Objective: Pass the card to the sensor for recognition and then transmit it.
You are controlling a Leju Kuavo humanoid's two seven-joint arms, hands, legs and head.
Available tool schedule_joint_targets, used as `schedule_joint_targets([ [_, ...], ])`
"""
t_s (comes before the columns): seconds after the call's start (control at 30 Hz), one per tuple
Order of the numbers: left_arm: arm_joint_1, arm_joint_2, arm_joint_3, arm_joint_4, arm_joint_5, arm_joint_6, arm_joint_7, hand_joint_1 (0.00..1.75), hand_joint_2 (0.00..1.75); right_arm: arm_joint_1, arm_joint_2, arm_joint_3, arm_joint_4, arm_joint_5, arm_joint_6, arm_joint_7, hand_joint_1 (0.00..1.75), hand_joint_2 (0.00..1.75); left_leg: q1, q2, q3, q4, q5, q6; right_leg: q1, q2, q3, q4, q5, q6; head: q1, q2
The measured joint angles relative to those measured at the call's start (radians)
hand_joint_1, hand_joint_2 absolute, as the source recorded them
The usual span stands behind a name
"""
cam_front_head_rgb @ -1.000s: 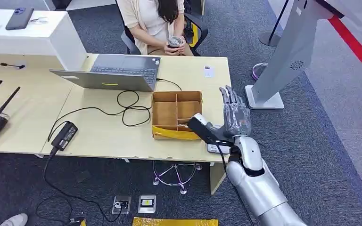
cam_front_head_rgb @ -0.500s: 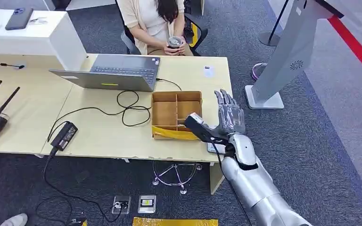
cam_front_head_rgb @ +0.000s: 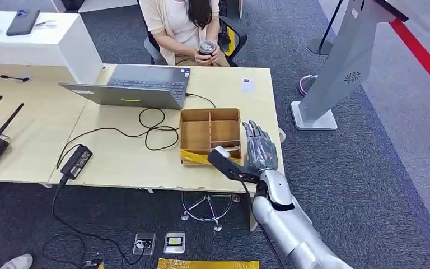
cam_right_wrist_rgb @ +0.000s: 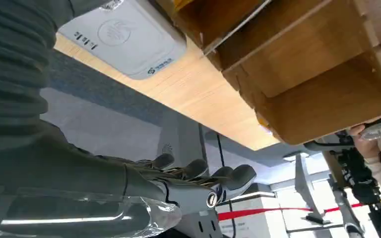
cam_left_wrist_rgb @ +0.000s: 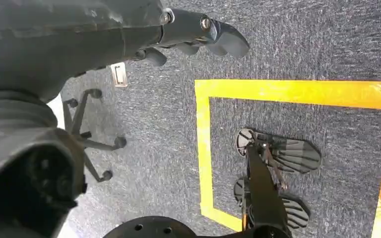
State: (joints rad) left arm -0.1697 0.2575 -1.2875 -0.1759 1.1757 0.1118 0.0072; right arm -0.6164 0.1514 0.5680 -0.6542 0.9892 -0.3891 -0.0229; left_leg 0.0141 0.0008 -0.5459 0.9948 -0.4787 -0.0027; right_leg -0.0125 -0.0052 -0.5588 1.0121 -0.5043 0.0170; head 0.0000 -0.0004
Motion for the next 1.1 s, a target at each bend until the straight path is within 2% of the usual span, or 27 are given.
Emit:
schedule_joint_targets([
  [1.1,0.000,0.003,-0.029,0.000,-0.009,-0.003,-0.010,0.00,0.00,-0.058,0.047,0.030,0.093,-0.014,-0.042,-0.019,0.00,1.75,0.000,0.000,0.000,0.000,0.000,0.000,0.000,0.000,0.000,0.000,0.000,0.000,0.000,0.000],
])
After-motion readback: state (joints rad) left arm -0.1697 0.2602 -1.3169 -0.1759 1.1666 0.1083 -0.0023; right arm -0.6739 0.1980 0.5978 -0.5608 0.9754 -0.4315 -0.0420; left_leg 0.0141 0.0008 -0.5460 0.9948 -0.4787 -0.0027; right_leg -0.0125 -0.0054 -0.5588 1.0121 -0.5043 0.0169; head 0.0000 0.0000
